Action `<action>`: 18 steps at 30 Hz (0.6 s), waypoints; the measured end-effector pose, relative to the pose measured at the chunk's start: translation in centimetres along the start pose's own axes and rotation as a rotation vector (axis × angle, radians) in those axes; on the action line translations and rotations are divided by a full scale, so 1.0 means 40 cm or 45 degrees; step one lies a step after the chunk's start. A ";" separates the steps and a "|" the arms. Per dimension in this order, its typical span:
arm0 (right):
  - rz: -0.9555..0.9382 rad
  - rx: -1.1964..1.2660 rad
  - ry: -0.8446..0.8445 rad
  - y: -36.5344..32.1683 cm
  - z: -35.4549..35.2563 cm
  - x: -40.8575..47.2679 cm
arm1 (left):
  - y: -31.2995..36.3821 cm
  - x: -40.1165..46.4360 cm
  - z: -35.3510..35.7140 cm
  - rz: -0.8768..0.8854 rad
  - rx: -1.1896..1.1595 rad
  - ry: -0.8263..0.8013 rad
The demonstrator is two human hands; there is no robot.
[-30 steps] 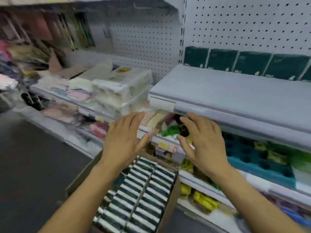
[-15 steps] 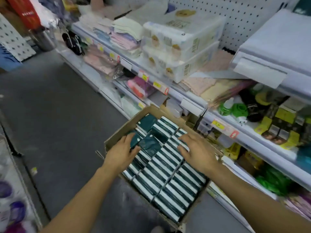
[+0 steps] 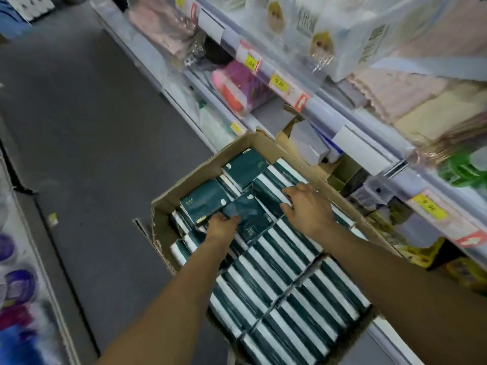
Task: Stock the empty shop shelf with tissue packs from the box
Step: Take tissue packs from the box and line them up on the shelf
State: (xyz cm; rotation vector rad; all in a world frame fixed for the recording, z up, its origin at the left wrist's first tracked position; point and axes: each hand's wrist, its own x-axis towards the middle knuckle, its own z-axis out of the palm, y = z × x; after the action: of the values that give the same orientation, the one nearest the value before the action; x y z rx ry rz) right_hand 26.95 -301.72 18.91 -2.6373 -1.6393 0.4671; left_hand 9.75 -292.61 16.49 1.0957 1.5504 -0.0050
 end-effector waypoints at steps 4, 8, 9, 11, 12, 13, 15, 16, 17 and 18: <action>0.024 -0.123 -0.031 0.010 0.041 0.041 | -0.025 0.070 0.056 -0.148 -0.203 0.073; -0.017 -0.149 0.028 0.002 0.064 0.052 | -0.017 0.099 0.089 -0.323 -0.436 0.039; -0.004 -0.154 0.017 -0.002 0.067 0.054 | -0.015 0.103 0.097 -0.368 -0.464 0.014; 0.027 -0.183 -0.013 -0.012 0.067 0.060 | -0.009 0.108 0.112 -0.398 -0.466 -0.016; 0.033 -0.184 -0.021 -0.015 0.066 0.063 | -0.006 0.107 0.116 -0.371 -0.450 -0.009; 0.041 -0.150 -0.018 -0.018 0.061 0.065 | -0.005 0.105 0.115 -0.335 -0.432 0.015; 0.098 0.026 0.031 -0.020 0.045 0.062 | -0.006 0.097 0.102 -0.249 -0.422 0.073; 0.153 0.173 0.075 -0.019 0.035 0.057 | -0.006 0.089 0.089 -0.189 -0.420 0.101; 0.217 0.362 0.118 -0.016 0.021 0.047 | -0.001 0.074 0.072 -0.127 -0.418 0.132; 0.288 0.582 0.151 -0.013 0.007 0.034 | 0.005 0.056 0.053 -0.069 -0.423 0.151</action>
State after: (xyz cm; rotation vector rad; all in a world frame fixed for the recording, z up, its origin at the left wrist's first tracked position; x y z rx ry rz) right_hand 26.98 -300.34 18.38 -2.4491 -1.0506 0.5921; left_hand 11.78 -292.27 14.20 0.8021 1.6167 0.2757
